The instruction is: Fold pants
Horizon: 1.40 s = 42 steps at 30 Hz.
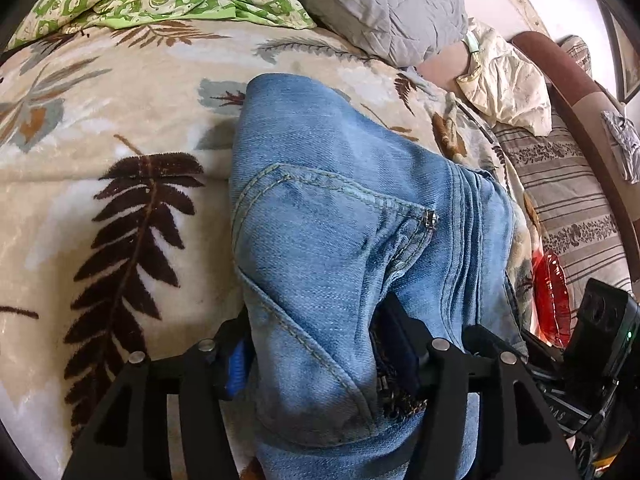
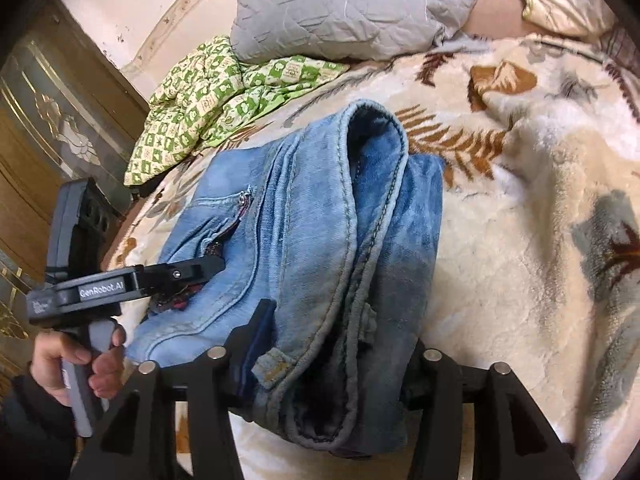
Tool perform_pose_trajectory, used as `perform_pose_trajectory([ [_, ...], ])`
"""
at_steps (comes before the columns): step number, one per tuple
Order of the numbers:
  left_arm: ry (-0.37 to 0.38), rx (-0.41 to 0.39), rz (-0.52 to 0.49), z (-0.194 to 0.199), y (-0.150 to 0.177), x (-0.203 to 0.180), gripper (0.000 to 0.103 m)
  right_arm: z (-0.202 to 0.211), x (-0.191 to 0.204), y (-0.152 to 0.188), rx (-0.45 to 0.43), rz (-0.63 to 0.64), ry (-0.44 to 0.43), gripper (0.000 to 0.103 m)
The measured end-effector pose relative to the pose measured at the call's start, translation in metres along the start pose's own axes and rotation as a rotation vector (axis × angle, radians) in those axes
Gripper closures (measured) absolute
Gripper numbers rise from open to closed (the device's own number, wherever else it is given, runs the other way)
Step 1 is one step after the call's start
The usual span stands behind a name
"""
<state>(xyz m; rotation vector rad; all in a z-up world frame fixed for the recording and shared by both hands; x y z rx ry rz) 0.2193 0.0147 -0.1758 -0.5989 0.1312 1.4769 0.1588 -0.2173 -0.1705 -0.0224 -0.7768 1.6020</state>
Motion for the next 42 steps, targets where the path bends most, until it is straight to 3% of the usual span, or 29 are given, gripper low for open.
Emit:
perform_pose_trajectory([
  [2, -0.005, 0.000, 0.002, 0.002, -0.001, -0.001, 0.038, 0.001, 0.001, 0.002, -0.021, 0.004, 0.027, 0.042],
  [4, -0.018, -0.008, 0.025, 0.008, -0.001, -0.002, 0.019, 0.006, 0.001, 0.002, -0.042, 0.004, 0.045, 0.031],
  [6, -0.050, -0.008, 0.048, 0.014, -0.001, -0.003, 0.010, 0.012, 0.000, 0.001, -0.050, -0.006, 0.038, 0.025],
  [10, 0.018, -0.037, 0.076, 0.037, -0.008, -0.001, 0.010, 0.033, -0.004, -0.003, -0.063, -0.012, 0.033, 0.007],
  [15, -0.041, -0.070, 0.038, 0.054, -0.044, -0.001, 0.006, 0.063, 0.010, -0.003, -0.123, 0.110, 0.066, 0.006],
  [20, -0.049, 0.004, 0.048, 0.038, -0.086, 0.000, 0.006, 0.075, 0.047, 0.017, -0.209, 0.312, 0.093, 0.006],
  [24, -0.119, 0.061, 0.076, 0.013, -0.111, -0.003, 0.006, 0.066, 0.072, 0.031, -0.222, 0.443, 0.164, 0.007],
  [26, -0.159, 0.082, 0.095, 0.001, -0.121, -0.002, 0.006, 0.055, 0.077, 0.033, -0.205, 0.469, 0.204, 0.012],
  [28, -0.206, 0.118, 0.107, -0.010, -0.128, -0.001, 0.007, 0.046, 0.076, 0.031, -0.179, 0.449, 0.187, 0.031],
  [29, -0.217, 0.134, 0.111, -0.014, -0.128, 0.000, 0.007, 0.042, 0.074, 0.029, -0.174, 0.434, 0.177, 0.034],
  [30, -0.219, 0.149, 0.112, -0.018, -0.129, 0.000, 0.017, 0.041, 0.073, 0.029, -0.173, 0.420, 0.164, 0.041],
  [31, -0.208, 0.167, 0.098, -0.021, -0.130, -0.002, 0.037, 0.040, 0.072, 0.028, -0.169, 0.422, 0.156, 0.047],
  [34, -0.278, 0.177, 0.020, -0.024, -0.129, -0.012, 0.053, 0.041, 0.075, 0.031, -0.176, 0.462, 0.165, 0.061],
  [37, -0.295, 0.191, -0.018, -0.024, -0.129, -0.012, 0.063, 0.042, 0.074, 0.037, -0.176, 0.500, 0.181, 0.066],
  [42, -0.286, 0.212, -0.016, -0.029, -0.135, -0.006, 0.068, 0.046, 0.067, 0.043, -0.180, 0.527, 0.189, 0.069],
])
Point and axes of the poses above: each gripper's, at about its wrist camera, not at the fingertips, and z roughly against the way its jaws point, x to its left, y to its underside, the point moved 1 cm from there along -z, roughly the way its jaws point, and after that the axes turned 5 degrees about x, right-handed, at the moved point
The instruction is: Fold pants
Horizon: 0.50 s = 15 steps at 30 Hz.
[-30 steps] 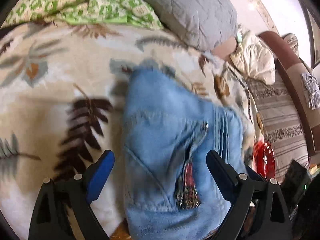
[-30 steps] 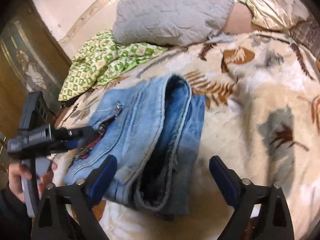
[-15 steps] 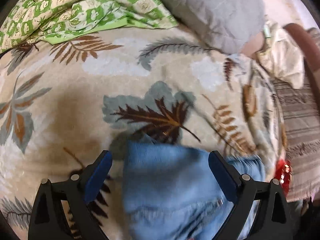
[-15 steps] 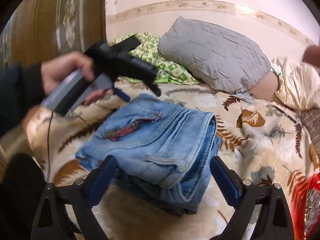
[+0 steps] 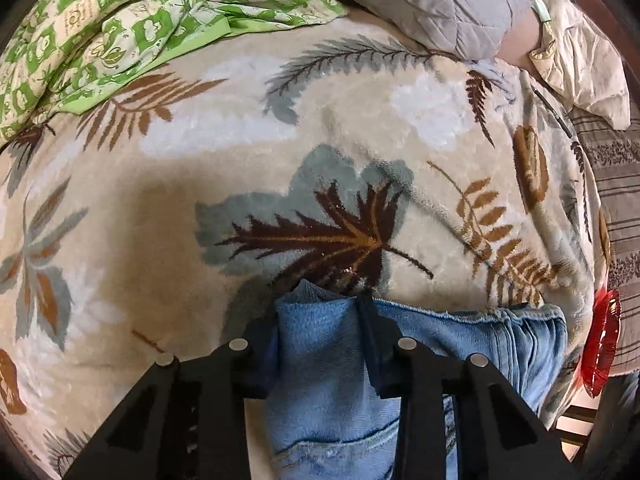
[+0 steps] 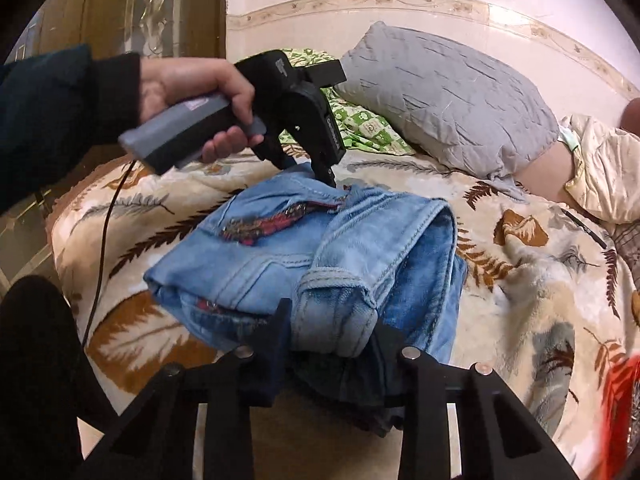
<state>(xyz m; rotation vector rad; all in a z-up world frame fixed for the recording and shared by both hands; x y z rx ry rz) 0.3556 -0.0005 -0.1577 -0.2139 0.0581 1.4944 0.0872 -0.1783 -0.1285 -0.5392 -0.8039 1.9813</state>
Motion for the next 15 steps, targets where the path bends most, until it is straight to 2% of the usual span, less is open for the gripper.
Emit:
perform_pose_trajectory([
  [2, -0.019, 0.000, 0.003, -0.004, -0.006, -0.002, 0.072, 0.000, 0.002, 0.001, 0.002, 0.012, 0.009, 0.069],
  [4, -0.053, 0.000, 0.013, -0.011, -0.011, -0.003, 0.080, -0.001, 0.001, 0.000, 0.006, 0.008, 0.006, 0.069],
  [8, -0.082, -0.034, -0.014, -0.014, -0.011, -0.007, 0.081, 0.000, 0.001, 0.001, 0.007, -0.001, 0.005, 0.069],
  [11, -0.029, -0.092, 0.025, 0.005, -0.005, -0.001, 0.075, 0.003, -0.002, 0.000, -0.009, -0.024, -0.015, 0.066],
  [12, -0.011, -0.121, 0.025, 0.014, -0.001, 0.001, 0.060, 0.005, -0.005, -0.001, -0.020, -0.045, -0.017, 0.057],
  [13, 0.022, -0.161, 0.022, 0.027, 0.006, 0.004, 0.034, 0.007, -0.008, -0.001, -0.023, -0.063, -0.021, 0.035],
  [15, 0.079, -0.222, 0.007, 0.047, 0.021, 0.009, 0.009, 0.013, -0.015, -0.001, -0.028, -0.111, -0.050, 0.013],
])
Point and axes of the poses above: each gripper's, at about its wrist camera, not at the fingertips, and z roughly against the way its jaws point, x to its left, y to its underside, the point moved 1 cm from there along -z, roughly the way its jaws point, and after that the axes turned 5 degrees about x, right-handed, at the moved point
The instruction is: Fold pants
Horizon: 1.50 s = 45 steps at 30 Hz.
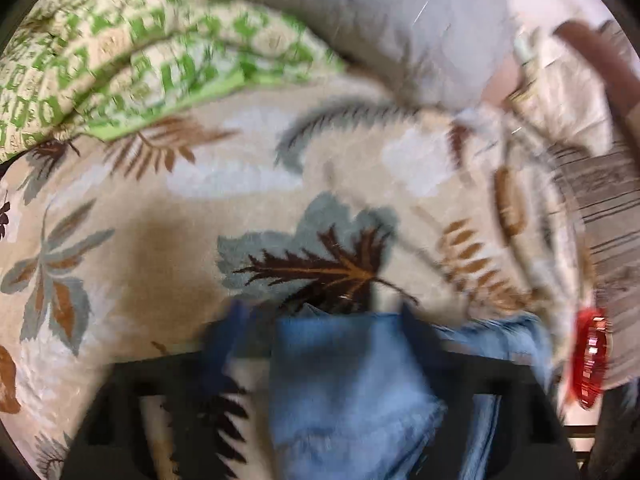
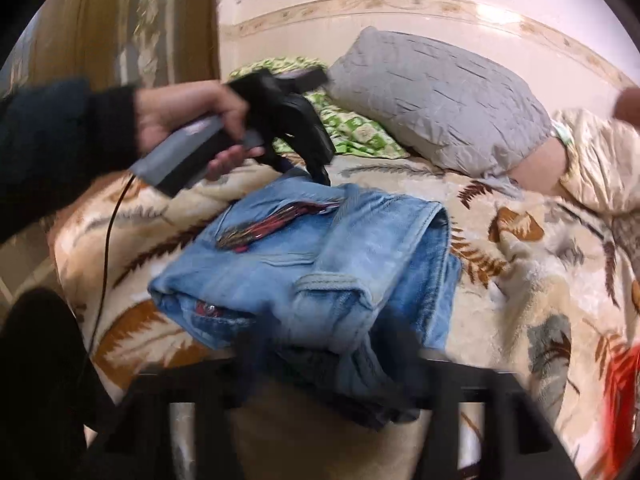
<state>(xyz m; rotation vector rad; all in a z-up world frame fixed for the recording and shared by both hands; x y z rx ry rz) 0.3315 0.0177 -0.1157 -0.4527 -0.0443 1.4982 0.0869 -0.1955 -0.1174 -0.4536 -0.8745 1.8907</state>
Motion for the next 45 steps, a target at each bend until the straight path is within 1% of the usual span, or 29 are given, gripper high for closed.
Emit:
perform_pose_trajectory([
  [1, 0.036, -0.022, -0.021, 0.012, 0.007, 0.001, 0.009, 0.005, -0.004, -0.001, -0.017, -0.026, -0.020, 0.012],
  [2, 0.062, -0.026, -0.043, 0.018, 0.012, 0.001, 0.009, 0.009, -0.009, -0.003, -0.029, -0.050, -0.040, 0.012],
  [4, 0.094, -0.031, -0.097, 0.033, 0.028, 0.002, 0.009, 0.014, -0.021, -0.009, -0.039, -0.109, -0.067, 0.010],
  [7, 0.097, -0.068, -0.222, 0.050, 0.060, -0.002, 0.008, 0.010, -0.046, -0.020, -0.037, -0.215, -0.137, 0.008],
  [9, 0.087, -0.095, -0.341, 0.061, 0.086, -0.012, 0.008, 0.001, -0.063, -0.030, -0.012, -0.280, -0.186, 0.008],
  [10, 0.074, -0.113, -0.430, 0.065, 0.102, -0.020, 0.008, -0.004, -0.071, -0.035, -0.009, -0.317, -0.214, 0.008],
  [11, 0.062, -0.124, -0.493, 0.067, 0.112, -0.024, 0.008, -0.011, -0.082, -0.042, 0.001, -0.363, -0.253, 0.008],
  [12, 0.051, -0.138, -0.559, 0.069, 0.123, -0.029, 0.008, -0.017, -0.089, -0.047, 0.013, -0.396, -0.271, 0.008],
  [13, 0.036, -0.149, -0.647, 0.072, 0.139, -0.036, 0.009, -0.024, -0.098, -0.052, 0.030, -0.436, -0.297, 0.008],
  [14, 0.021, -0.154, -0.711, 0.075, 0.149, -0.042, 0.008, -0.030, -0.103, -0.056, 0.039, -0.460, -0.323, 0.008],
  [17, -0.022, -0.173, -0.868, 0.079, 0.177, -0.057, 0.008, -0.054, -0.120, -0.070, 0.108, -0.546, -0.385, 0.008],
  [20, -0.076, -0.172, -0.973, 0.075, 0.196, -0.068, 0.009, -0.071, -0.124, -0.080, 0.164, -0.569, -0.426, 0.008],
  [21, -0.093, -0.174, -1.001, 0.072, 0.200, -0.070, 0.009, -0.078, -0.124, -0.083, 0.189, -0.575, -0.421, 0.008],
  [22, -0.133, -0.188, -1.043, 0.068, 0.207, -0.074, 0.009, -0.084, -0.124, -0.085, 0.209, -0.576, -0.417, 0.008],
  [23, -0.155, -0.195, -1.071, 0.066, 0.213, -0.075, 0.009, -0.092, -0.122, -0.087, 0.240, -0.575, -0.411, 0.008],
  [26, -0.242, -0.214, -1.167, 0.055, 0.229, -0.083, 0.009, -0.108, -0.118, -0.088, 0.277, -0.558, -0.390, 0.009],
  [27, -0.281, -0.233, -1.195, 0.052, 0.234, -0.085, 0.009, -0.112, -0.117, -0.088, 0.280, -0.553, -0.380, 0.013],
  [28, -0.304, -0.246, -1.209, 0.050, 0.236, -0.086, 0.014, -0.114, -0.116, -0.088, 0.280, -0.550, -0.376, 0.018],
  [29, -0.313, -0.248, -1.216, 0.049, 0.237, -0.087, 0.021, -0.117, -0.116, -0.088, 0.278, -0.553, -0.380, 0.019],
  [30, -0.291, -0.221, -1.221, 0.048, 0.238, -0.088, 0.033, -0.119, -0.117, -0.088, 0.274, -0.561, -0.383, 0.025],
  [31, -0.263, -0.192, -1.220, 0.048, 0.239, -0.088, 0.049, -0.119, -0.118, -0.088, 0.271, -0.567, -0.381, 0.030],
  [32, -0.244, -0.174, -1.220, 0.048, 0.241, -0.089, 0.056, -0.120, -0.118, -0.089, 0.265, -0.572, -0.380, 0.032],
  [35, -0.258, -0.192, -1.230, 0.050, 0.249, -0.089, 0.063, -0.123, -0.121, -0.093, 0.256, -0.581, -0.384, 0.050],
  [37, -0.254, -0.190, -1.217, 0.051, 0.250, -0.089, 0.069, -0.124, -0.119, -0.096, 0.264, -0.569, -0.387, 0.077],
  [38, -0.256, -0.187, -1.212, 0.051, 0.250, -0.089, 0.070, -0.123, -0.117, -0.096, 0.264, -0.554, -0.382, 0.080],
  [39, -0.258, -0.182, -1.210, 0.052, 0.251, -0.089, 0.071, -0.122, -0.114, -0.097, 0.260, -0.534, -0.379, 0.089],
  [42, -0.262, -0.175, -1.214, 0.052, 0.249, -0.090, 0.074, -0.118, -0.110, -0.099, 0.254, -0.496, -0.366, 0.093],
  [43, -0.259, -0.172, -1.213, 0.054, 0.249, -0.089, 0.075, -0.117, -0.111, -0.099, 0.252, -0.490, -0.366, 0.095],
  [45, -0.241, -0.172, -1.199, 0.054, 0.244, -0.085, 0.076, -0.114, -0.121, -0.097, 0.247, -0.494, -0.364, 0.096],
])
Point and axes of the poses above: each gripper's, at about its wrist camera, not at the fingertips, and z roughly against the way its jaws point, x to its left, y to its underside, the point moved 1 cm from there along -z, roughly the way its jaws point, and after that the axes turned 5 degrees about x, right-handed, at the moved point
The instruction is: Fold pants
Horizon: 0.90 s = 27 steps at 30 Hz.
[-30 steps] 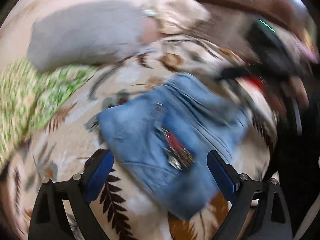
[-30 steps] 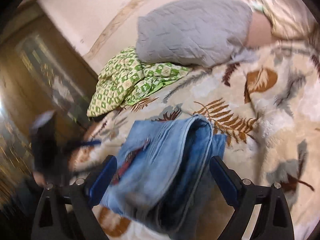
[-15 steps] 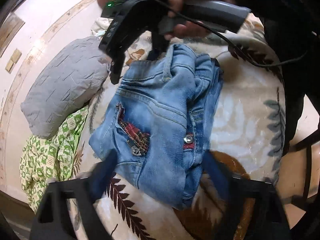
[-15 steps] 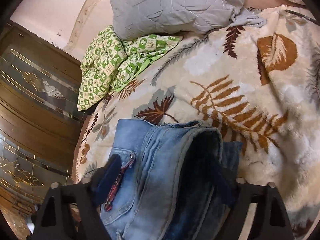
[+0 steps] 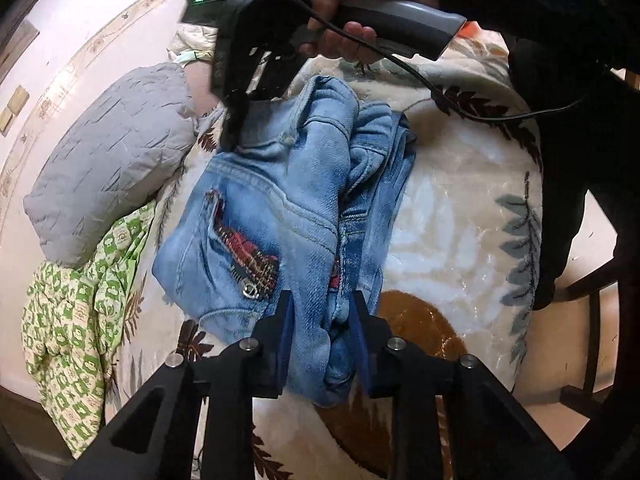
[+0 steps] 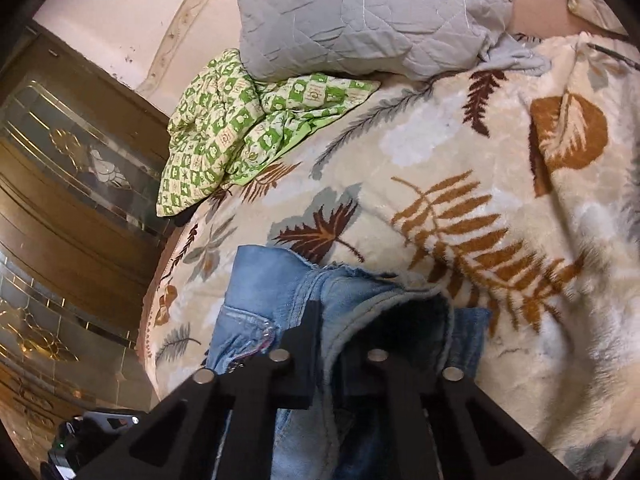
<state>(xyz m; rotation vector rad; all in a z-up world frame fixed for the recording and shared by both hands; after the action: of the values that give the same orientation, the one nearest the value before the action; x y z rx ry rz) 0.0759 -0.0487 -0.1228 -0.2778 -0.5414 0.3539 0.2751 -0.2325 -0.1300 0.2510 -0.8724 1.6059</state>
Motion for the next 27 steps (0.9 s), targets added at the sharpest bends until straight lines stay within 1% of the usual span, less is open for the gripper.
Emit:
perform_pose_trajectory([
  [1, 0.001, -0.003, 0.015, 0.000, 0.001, 0.002, 0.076, 0.001, -0.004, 0.000, 0.004, -0.005, -0.004, 0.097],
  [2, 0.006, -0.008, 0.025, 0.000, 0.002, 0.003, 0.076, 0.003, -0.009, -0.001, 0.000, -0.005, 0.019, 0.097],
  [3, 0.016, -0.010, 0.037, -0.001, 0.001, 0.004, 0.077, 0.004, -0.014, -0.002, -0.003, -0.003, 0.019, 0.097],
  [5, 0.019, -0.001, 0.034, -0.004, 0.000, 0.001, 0.077, 0.000, -0.024, -0.002, 0.004, -0.046, -0.001, 0.097],
  [6, 0.019, 0.003, 0.034, -0.004, 0.000, -0.001, 0.077, -0.002, -0.024, -0.001, 0.004, -0.052, 0.000, 0.097],
  [9, 0.020, 0.000, 0.036, -0.001, 0.003, -0.001, 0.077, 0.002, -0.016, 0.003, -0.006, -0.018, 0.011, 0.097],
  [11, 0.030, -0.006, 0.053, -0.001, 0.002, 0.000, 0.077, 0.006, -0.021, 0.000, -0.014, -0.049, -0.004, 0.097],
  [13, 0.029, 0.000, 0.052, -0.003, 0.000, 0.000, 0.077, 0.003, -0.026, 0.000, -0.011, -0.082, 0.010, 0.097],
  [14, 0.024, 0.006, 0.039, -0.004, -0.001, -0.001, 0.077, 0.000, -0.023, 0.002, -0.009, -0.079, 0.021, 0.097],
  [16, 0.024, 0.014, 0.031, -0.005, 0.001, -0.003, 0.077, -0.005, -0.009, 0.005, 0.009, -0.022, 0.017, 0.097],
  [18, 0.032, 0.008, 0.043, -0.004, 0.003, -0.001, 0.077, -0.003, 0.001, 0.007, -0.002, 0.035, 0.065, 0.097],
  [19, 0.033, 0.004, 0.050, -0.003, 0.004, 0.000, 0.077, 0.000, -0.004, 0.005, -0.009, 0.013, 0.069, 0.097],
  [21, 0.035, 0.002, 0.055, -0.002, 0.003, 0.000, 0.077, 0.004, -0.020, 0.002, -0.014, -0.058, 0.048, 0.097],
  [22, 0.035, 0.007, 0.053, -0.003, 0.003, 0.000, 0.077, 0.003, -0.020, 0.003, -0.011, -0.062, 0.048, 0.097],
  [24, 0.034, 0.014, 0.049, -0.006, 0.002, -0.001, 0.077, -0.001, -0.013, 0.006, -0.001, -0.023, 0.058, 0.097],
  [26, 0.035, 0.008, 0.057, -0.006, 0.003, 0.000, 0.077, 0.000, -0.008, 0.007, -0.010, 0.012, 0.102, 0.097],
  [27, 0.035, 0.002, 0.063, -0.005, 0.004, 0.001, 0.077, 0.002, -0.011, 0.005, -0.015, -0.005, 0.097, 0.097],
])
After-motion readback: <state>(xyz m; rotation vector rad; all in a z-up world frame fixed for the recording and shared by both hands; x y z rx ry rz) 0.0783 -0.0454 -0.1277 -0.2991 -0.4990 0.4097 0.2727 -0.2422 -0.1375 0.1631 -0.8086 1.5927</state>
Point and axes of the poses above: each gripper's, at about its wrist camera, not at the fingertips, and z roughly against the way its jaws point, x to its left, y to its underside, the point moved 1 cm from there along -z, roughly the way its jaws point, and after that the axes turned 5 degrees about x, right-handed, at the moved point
